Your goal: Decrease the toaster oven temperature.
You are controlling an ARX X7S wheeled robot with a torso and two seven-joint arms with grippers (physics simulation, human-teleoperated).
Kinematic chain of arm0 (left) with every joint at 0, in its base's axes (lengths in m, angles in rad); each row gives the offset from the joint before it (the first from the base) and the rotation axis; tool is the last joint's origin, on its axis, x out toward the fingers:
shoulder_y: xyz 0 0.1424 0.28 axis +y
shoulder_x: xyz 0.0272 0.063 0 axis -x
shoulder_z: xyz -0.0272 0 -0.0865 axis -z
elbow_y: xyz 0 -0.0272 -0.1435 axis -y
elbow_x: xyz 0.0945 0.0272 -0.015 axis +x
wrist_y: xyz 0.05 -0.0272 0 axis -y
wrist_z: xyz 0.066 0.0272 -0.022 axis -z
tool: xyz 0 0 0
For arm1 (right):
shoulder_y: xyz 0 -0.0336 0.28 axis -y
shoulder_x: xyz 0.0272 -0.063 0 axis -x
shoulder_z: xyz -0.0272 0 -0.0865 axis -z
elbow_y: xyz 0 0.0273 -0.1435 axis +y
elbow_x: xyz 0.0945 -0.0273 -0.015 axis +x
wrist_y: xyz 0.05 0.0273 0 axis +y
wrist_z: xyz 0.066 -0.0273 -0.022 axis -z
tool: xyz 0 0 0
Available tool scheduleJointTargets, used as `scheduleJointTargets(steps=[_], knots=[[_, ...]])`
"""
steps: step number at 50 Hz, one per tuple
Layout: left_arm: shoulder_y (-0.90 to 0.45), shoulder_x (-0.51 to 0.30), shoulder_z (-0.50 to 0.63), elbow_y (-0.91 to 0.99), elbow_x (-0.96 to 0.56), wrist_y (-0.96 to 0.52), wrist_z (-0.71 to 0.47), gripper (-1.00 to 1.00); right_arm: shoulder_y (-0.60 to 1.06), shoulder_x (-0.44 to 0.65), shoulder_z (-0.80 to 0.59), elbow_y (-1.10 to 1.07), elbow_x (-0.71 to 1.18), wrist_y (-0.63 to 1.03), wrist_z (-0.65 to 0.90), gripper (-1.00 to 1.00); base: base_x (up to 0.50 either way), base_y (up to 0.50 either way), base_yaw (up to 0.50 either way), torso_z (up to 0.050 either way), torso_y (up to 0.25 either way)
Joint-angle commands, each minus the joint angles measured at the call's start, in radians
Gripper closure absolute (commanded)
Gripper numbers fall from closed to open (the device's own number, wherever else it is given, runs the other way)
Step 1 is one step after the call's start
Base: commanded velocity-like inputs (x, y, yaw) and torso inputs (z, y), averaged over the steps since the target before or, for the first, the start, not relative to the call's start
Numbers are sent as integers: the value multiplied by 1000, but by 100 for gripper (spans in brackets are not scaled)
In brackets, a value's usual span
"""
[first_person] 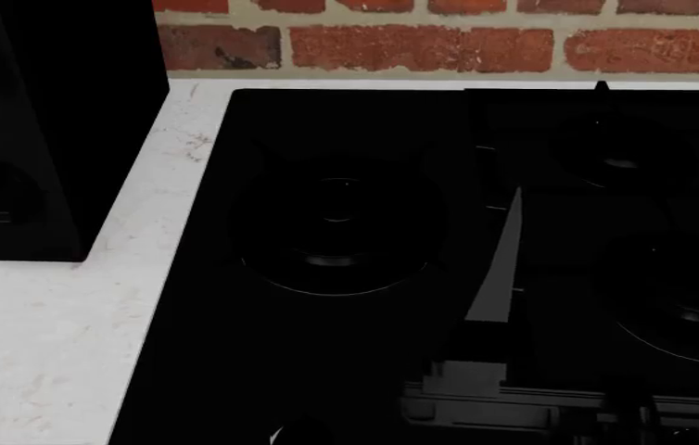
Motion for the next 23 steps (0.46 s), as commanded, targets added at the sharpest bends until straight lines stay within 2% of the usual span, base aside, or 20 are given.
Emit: scheduleJointTargets(steps=[1, 8, 22, 23], knots=[[27, 101, -6, -156, -185, -143, 115, 100, -19, -20, 7, 52, -5, -41, -23, -100, 0, -3, 0, 0, 0], [16, 119, -19, -137, -195, -216, 131, 100, -26, -18, 11, 61, -1, -57, -24, -100, 4, -2, -6, 0, 0], [9, 112, -8, -133, -216, -247, 132, 100, -26, -14, 8, 63, 0, -59, -21, -100, 0, -2, -5, 0, 0], [-62, 176, -147, -144, -338, -397, 61, 100, -30, -16, 10, 73, 1, -66, -21, -100, 0, -4, -9, -20, 0]])
